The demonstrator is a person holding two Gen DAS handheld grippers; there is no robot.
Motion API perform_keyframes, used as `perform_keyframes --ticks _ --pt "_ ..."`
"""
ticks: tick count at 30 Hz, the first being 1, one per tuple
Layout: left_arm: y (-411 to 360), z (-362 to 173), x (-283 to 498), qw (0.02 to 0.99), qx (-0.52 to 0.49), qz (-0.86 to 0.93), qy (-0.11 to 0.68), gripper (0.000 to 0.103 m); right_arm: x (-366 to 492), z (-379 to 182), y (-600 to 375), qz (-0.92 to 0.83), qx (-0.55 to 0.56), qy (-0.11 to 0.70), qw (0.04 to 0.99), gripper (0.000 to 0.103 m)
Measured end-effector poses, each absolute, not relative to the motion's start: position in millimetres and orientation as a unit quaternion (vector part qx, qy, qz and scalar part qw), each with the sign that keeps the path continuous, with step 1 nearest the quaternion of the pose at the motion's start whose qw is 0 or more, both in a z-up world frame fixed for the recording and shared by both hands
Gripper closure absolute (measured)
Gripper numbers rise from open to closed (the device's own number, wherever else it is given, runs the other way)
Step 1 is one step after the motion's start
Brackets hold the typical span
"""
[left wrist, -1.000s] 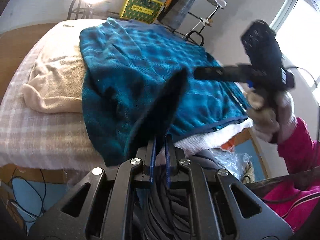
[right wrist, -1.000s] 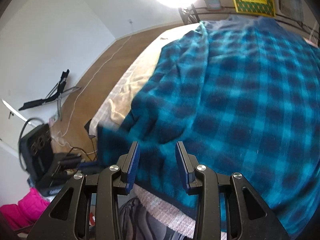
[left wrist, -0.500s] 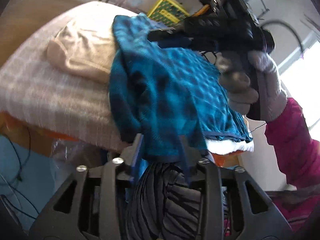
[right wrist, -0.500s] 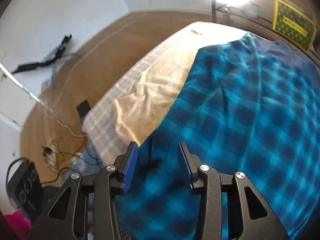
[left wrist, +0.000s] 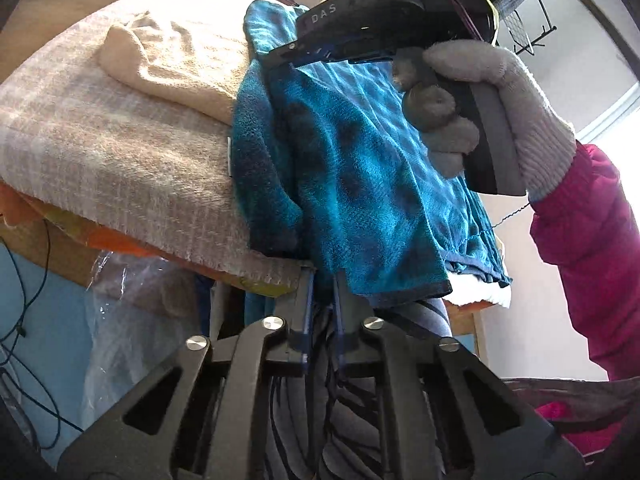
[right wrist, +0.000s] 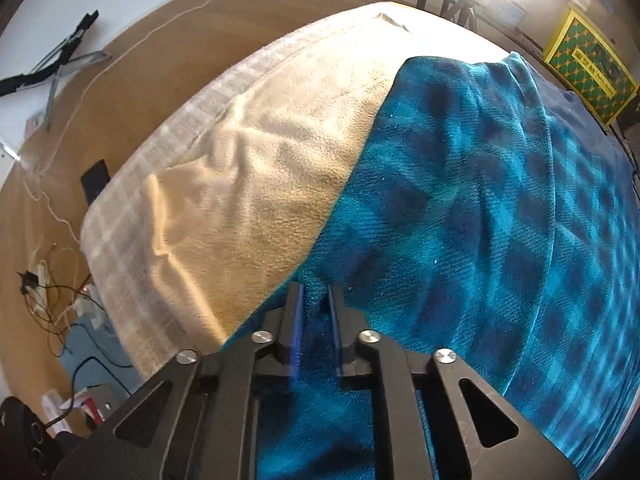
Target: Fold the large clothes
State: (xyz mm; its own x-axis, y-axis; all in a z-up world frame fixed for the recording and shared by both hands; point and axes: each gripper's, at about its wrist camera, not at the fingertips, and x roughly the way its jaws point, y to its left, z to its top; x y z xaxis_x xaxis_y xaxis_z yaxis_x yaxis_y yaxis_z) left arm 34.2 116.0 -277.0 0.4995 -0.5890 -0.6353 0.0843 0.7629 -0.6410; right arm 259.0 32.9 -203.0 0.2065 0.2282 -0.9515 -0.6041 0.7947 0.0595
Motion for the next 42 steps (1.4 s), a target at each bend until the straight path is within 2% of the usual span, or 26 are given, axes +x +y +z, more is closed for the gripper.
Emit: perform_keyframes --ticks 10,15,17,18,19,24,28,32,33,34,35,38,39,42 --pt "138.1 -255.3 17.0 0.848 -0.285 -0.175 0.412 0.098 275.1 -170.6 21.6 0.291 -0.083 0.547 0.781 0.097" --pt "145.4 -272.3 23.7 0.836 -0.295 -0.162 0.433 0.098 274.5 -196.9 42.0 0.313 -0.085 0.554 0.766 0.095" --pt "148.0 -269.3 24.2 0.84 -0.291 -0.152 0.432 0.084 272.5 -203.8 43.3 0.322 -0.089 0.561 0.758 0.091" --pt "151.2 -266.4 26.8 0.842 -0.291 -0.149 0.429 0.067 271.7 -202.1 40.2 0.328 -0.083 0.561 0.756 0.091" --pt "153.8 -264.3 28.5 0.844 -0.293 -0.148 0.423 0.055 271.3 -195.4 32.4 0.341 -0.067 0.556 0.755 0.091" --pt "166.3 -261.4 49.4 0.837 -0.326 -0.147 0.414 0.051 271.5 -152.5 -33.5 0.362 0.026 0.514 0.778 0.086" --pt "158.3 -277.2 67.3 0.815 -0.334 -0.157 0.447 0.051 278.1 -151.0 -82.8 0.315 0.057 0.521 0.792 0.086" --pt "151.1 -286.5 71.0 0.809 -0.347 -0.166 0.444 0.052 271.6 -170.7 -98.1 0.297 0.059 0.537 0.788 0.086" --pt "149.5 -287.2 71.7 0.806 -0.352 -0.175 0.443 0.061 271.2 -176.8 -98.7 0.298 0.058 0.54 0.785 0.086" --pt "146.9 -289.0 73.6 0.799 -0.356 -0.185 0.448 0.091 269.5 -183.9 -95.0 0.297 0.055 0.545 0.782 0.086" --pt "143.7 -290.1 74.9 0.795 -0.354 -0.19 0.454 0.095 268.8 -189.8 -91.5 0.296 0.051 0.549 0.78 0.086" --pt "142.8 -276.1 65.4 0.795 -0.373 -0.219 0.425 0.097 268.6 -207.4 -80.0 0.279 0.006 0.555 0.783 0.087" --pt "145.3 -270.5 61.5 0.797 -0.379 -0.224 0.413 0.097 269.3 -211.3 -78.0 0.272 -0.004 0.555 0.786 0.09" --pt "150.2 -261.1 57.6 0.804 -0.377 -0.23 0.399 0.097 273.4 -210.2 -78.3 0.267 0.004 0.558 0.786 0.09"
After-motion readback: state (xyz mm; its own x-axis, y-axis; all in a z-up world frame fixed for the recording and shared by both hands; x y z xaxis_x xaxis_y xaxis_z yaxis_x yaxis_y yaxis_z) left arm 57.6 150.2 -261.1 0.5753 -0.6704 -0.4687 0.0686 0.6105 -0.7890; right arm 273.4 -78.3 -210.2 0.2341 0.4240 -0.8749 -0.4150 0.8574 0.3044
